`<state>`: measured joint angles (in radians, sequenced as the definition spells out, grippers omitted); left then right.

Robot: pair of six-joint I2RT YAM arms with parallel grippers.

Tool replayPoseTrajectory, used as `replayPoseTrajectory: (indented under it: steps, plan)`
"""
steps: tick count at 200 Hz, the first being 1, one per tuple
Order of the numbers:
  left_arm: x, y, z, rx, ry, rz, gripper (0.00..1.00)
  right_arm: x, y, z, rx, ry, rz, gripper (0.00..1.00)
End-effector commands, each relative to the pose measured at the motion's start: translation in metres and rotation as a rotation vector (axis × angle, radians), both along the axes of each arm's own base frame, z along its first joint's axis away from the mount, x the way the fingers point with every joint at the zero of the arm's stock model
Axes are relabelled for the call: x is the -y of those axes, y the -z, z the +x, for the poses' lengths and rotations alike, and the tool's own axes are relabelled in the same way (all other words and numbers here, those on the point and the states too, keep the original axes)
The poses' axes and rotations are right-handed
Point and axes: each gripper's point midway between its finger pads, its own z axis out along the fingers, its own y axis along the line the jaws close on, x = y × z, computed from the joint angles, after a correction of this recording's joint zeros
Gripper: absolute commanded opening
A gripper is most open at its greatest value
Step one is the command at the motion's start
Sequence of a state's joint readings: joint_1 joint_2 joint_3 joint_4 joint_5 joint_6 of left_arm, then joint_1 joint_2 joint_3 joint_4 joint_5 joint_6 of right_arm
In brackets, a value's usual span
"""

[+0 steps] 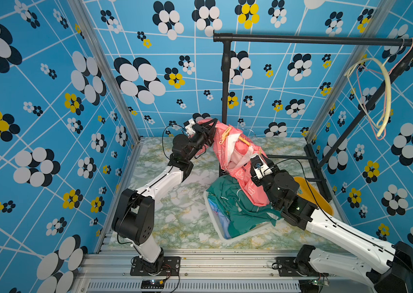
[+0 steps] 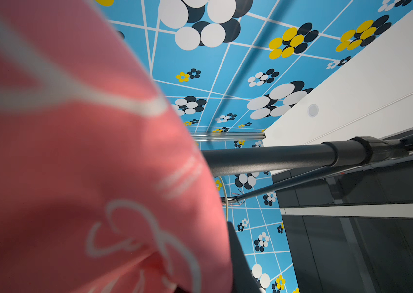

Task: Remove the clothespins securing jackets to the hanger
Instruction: Remove the clothespin from the hanger.

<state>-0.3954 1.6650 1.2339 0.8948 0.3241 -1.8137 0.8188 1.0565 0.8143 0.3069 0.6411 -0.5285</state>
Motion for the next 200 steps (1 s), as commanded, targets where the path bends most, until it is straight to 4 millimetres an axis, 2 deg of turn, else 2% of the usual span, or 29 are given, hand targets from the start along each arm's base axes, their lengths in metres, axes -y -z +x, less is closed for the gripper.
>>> replayPoseTrajectory:
  steps: [1, 10, 45, 81, 136, 200]
  plan:
    - [-0.011, -0.047, -0.013, 0.159, -0.032, -0.042, 0.00, 0.024, -0.037, 0.003, 0.101, 0.104, 0.096, 0.39]
    - [-0.011, -0.046, -0.013, 0.158, -0.033, -0.043, 0.00, 0.024, -0.036, 0.003, 0.101, 0.106, 0.094, 0.36]
    - [-0.013, -0.041, -0.009, 0.136, -0.061, -0.051, 0.00, 0.017, -0.027, 0.010, 0.068, 0.105, 0.033, 0.15]
    - [-0.025, -0.046, -0.007, 0.156, -0.154, -0.048, 0.00, 0.010, -0.019, 0.009, 0.019, 0.057, 0.006, 0.08]
    - [-0.043, -0.064, -0.009, 0.228, -0.310, -0.013, 0.00, 0.016, -0.031, -0.021, -0.048, -0.059, 0.097, 0.08]
    - [-0.038, -0.070, -0.012, 0.277, -0.344, 0.042, 0.00, 0.042, -0.042, -0.043, -0.065, -0.054, 0.199, 0.06]
